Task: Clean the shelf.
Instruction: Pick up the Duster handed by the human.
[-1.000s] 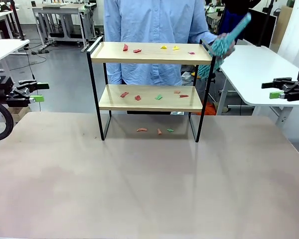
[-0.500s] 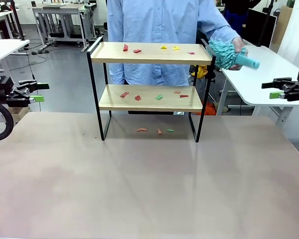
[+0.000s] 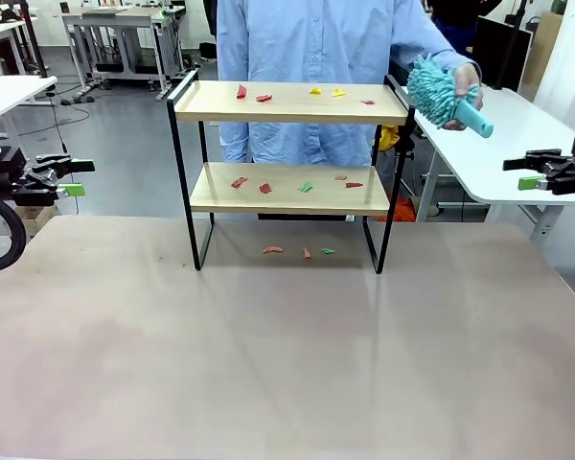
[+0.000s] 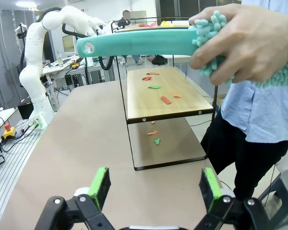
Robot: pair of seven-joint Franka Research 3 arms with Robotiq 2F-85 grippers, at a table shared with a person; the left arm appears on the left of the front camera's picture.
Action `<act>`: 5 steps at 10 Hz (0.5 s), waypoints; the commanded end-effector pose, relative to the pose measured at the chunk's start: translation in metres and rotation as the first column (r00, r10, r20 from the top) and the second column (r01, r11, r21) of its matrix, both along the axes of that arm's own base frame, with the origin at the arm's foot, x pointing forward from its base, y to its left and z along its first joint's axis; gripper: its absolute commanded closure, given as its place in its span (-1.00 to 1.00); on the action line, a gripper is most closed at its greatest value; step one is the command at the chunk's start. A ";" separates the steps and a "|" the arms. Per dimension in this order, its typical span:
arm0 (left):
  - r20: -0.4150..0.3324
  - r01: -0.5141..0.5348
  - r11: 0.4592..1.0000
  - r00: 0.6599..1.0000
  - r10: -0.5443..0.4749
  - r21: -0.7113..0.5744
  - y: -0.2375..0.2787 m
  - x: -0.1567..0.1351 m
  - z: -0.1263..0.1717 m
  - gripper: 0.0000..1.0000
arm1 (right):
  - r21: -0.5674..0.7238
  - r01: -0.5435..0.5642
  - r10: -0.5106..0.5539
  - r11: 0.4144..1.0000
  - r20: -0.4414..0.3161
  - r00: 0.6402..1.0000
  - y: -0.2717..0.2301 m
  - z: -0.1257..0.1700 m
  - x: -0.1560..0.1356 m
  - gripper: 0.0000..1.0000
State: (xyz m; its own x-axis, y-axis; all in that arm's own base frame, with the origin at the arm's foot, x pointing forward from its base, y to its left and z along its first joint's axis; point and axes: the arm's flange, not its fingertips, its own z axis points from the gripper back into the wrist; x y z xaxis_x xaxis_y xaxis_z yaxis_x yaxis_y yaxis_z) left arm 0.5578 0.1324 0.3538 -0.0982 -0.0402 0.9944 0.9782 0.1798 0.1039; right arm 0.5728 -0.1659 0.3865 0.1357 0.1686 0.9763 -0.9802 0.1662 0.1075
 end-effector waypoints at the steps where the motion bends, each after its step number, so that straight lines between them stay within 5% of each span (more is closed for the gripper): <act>1: 0.013 0.000 1.000 1.000 0.000 -0.001 -0.001 -0.001 0.001 -1.00 | 0.002 0.001 -0.001 1.000 0.002 1.000 0.001 0.001 0.001 -1.00; 5: 0.013 0.000 1.000 1.000 0.000 -0.001 -0.001 -0.001 0.001 -1.00 | 0.002 0.001 -0.001 1.000 0.002 1.000 0.001 0.001 0.001 -1.00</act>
